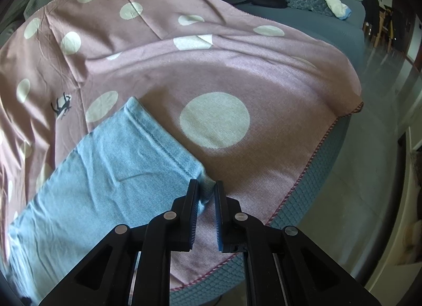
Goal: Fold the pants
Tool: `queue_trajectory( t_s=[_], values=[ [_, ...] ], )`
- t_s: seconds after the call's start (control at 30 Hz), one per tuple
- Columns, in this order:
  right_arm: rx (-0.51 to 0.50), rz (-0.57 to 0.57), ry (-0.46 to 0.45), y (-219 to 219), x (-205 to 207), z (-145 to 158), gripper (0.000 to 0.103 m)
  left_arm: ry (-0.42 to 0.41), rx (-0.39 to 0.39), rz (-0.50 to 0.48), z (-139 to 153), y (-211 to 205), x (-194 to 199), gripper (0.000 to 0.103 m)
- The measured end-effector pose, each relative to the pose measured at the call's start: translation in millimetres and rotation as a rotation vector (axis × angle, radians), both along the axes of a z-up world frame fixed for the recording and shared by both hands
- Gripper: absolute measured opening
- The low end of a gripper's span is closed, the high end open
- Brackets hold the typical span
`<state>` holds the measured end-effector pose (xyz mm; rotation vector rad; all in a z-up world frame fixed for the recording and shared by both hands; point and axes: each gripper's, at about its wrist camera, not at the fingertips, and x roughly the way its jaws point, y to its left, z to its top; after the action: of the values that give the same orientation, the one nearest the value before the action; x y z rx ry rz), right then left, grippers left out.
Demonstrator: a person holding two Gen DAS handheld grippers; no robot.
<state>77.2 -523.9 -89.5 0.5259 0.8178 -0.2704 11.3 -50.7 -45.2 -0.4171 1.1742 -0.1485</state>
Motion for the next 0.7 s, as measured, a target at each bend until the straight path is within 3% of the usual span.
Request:
queue_trajectory(
  t_s=[0.1,0.23,0.33,0.47,0.7],
  values=[
    [-0.014,-0.034,0.006,-3.5,-5.8,0.4,0.035,-0.003,-0.007,0.001,-1.4,0.9,-0.1,0.058],
    [0.134,-0.022,-0.059,-15.0,-23.3,-3.3,0.037,-0.003,-0.013,0.004,-2.1,1.7,-0.4,0.060],
    [0.211,0.005,-0.096,-14.2,-28.1,-6.4,0.047,-0.006,-0.025,0.001,-2.3,1.3,0.6,0.065],
    [0.272,0.067,-0.131,-5.2,-20.2,-10.8,0.047,-0.009,-0.018,-0.004,-1.7,-2.1,1.7,0.066],
    [0.313,0.046,-0.167,-6.9,1.4,-13.5,0.047,-0.008,-0.041,0.001,-2.4,0.6,2.6,0.066]
  ],
)
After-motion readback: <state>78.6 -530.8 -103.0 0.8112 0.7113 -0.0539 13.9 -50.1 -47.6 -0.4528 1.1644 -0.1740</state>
